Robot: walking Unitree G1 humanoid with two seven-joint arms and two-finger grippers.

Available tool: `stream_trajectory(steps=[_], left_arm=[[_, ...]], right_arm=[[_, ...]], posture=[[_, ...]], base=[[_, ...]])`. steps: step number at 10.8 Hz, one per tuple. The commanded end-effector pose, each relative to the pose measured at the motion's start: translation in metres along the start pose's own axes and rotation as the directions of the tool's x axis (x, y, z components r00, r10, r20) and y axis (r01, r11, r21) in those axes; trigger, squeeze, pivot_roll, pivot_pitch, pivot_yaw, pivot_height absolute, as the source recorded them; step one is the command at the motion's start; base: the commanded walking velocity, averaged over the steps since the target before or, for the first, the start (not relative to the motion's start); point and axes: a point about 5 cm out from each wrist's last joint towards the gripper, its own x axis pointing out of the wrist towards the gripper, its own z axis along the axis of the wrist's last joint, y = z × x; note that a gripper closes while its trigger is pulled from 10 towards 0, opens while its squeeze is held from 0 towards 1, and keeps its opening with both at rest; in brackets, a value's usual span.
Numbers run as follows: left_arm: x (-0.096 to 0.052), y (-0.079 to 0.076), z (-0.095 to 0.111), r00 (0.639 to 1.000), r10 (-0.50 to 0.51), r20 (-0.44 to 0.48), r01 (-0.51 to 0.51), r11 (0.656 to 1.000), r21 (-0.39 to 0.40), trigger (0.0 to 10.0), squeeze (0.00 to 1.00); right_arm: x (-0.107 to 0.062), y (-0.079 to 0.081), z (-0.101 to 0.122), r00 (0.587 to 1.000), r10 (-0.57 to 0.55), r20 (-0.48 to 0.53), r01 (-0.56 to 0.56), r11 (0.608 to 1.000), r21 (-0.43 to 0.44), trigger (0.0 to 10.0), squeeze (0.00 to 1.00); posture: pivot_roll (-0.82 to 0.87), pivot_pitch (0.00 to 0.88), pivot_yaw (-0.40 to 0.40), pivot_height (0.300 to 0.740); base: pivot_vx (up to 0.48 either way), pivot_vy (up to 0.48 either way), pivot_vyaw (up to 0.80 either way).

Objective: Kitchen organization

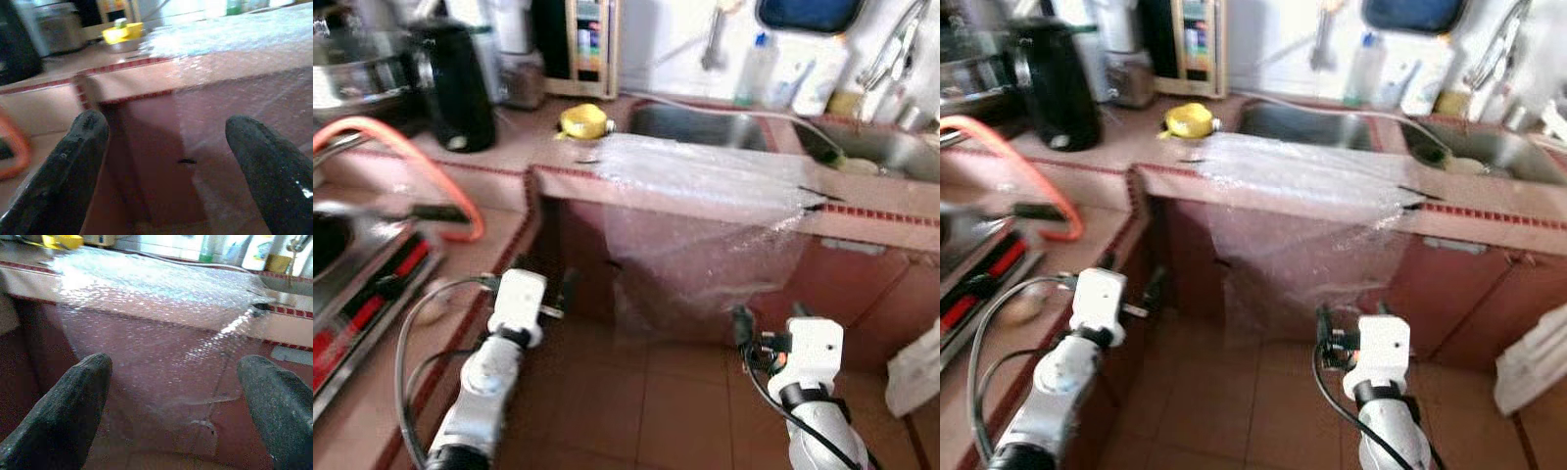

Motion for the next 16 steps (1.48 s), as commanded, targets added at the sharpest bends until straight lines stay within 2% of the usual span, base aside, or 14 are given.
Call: stream_trajectory(steps=[1, 5, 14, 16], left_arm=[[0.0035, -0.0079, 0.0058, 0.999, -0.038, 0.021, 0.038, 0.999, 0.000, 10.0, 0.00], [0.0025, -0.0095, 0.0061, 0.999, -0.044, 0.026, 0.044, 0.999, 0.005, 10.0, 0.00], [0.0033, -0.0078, 0.0060, 0.998, -0.053, 0.019, 0.053, 0.999, 0.010, 10.0, 0.00], [0.0039, -0.0066, 0.0066, 0.999, -0.042, 0.024, 0.042, 0.999, 0.013, 10.0, 0.00]], right_arm=[[-0.0015, -0.0101, 0.0004, 1.000, -0.029, -0.001, 0.029, 0.999, -0.013, 10.0, 0.00], [-0.0025, -0.0089, -0.0008, 1.000, -0.031, -0.005, 0.031, 0.999, -0.013, 10.0, 0.00], [-0.0008, -0.0070, -0.0021, 0.999, -0.034, -0.005, 0.034, 0.999, -0.008, 10.0, 0.00], [-0.0006, -0.0069, -0.0015, 0.999, -0.037, 0.000, 0.037, 0.999, -0.005, 10.0, 0.00]], posture=[[0.05, 0.000, -0.033, 0.740], [0.05, 0.000, -0.027, 0.740], [0.05, 0.000, -0.018, 0.740], [0.05, 0.000, -0.014, 0.740]], base=[[0.319, 0.000, 0.00], [0.000, -0.075, 0.00], [0.000, -0.480, 0.00], [0.000, -0.197, 0.00]])
